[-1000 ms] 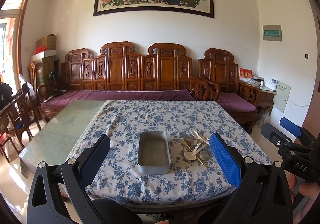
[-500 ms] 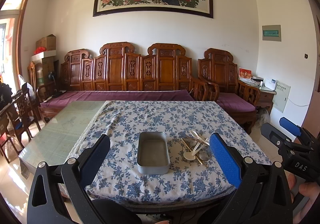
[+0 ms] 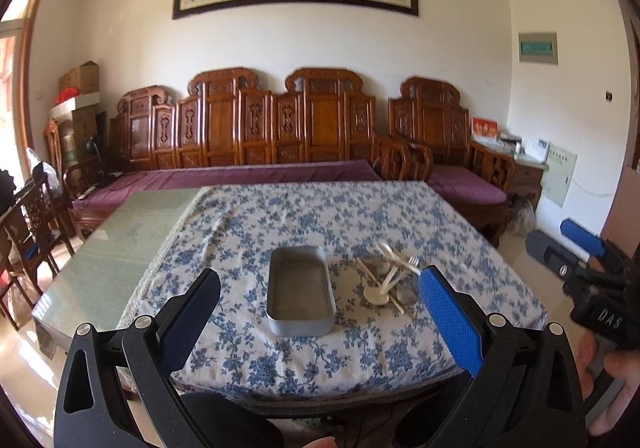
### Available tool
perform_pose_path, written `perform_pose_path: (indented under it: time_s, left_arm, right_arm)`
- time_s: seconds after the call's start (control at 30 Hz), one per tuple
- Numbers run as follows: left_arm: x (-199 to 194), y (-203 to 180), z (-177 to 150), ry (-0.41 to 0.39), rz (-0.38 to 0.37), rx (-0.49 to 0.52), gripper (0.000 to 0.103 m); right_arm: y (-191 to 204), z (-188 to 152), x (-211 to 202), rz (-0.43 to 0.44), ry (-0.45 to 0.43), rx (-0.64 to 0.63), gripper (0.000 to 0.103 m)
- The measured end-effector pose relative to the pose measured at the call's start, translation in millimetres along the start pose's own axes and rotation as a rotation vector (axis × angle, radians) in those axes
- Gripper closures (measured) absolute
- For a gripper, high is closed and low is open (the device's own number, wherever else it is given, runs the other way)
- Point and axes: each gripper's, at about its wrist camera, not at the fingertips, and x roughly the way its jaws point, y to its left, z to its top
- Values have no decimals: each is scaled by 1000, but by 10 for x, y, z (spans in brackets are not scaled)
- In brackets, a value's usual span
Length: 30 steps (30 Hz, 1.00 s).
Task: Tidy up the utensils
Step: 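Lower the left tool onto the white plastic ladle and close on its handle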
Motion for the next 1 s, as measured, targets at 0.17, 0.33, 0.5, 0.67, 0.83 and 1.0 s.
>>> perform_pose_path:
  time_s: [0.17,0.33,0.5,0.67,0.83,1.0]
  left_arm:
    - [312,-3,-108,75,-35,21,6]
    - [639,-10,-243,124,-50,35,6]
    - [937,-19,-266,161,-58,53,6]
    - [1224,-27,-248,194,-72,62,6]
    - [1512,-19,-271,228,-93,55,7]
    - [1750,11,-259,230,-100,21,7]
  right_arm:
    - [-169,-106,187,-13,27,3,3]
    - [-345,-194,489,-25,70,2,3]
    - [-530,-246,777,-25,107,1,11]
    - [-714,-307,1165,-28,154,9,15]
    - [-861,-416,1488,-38,202,-4,23]
    - [-1084,-503,1887,-62,275,-20,36]
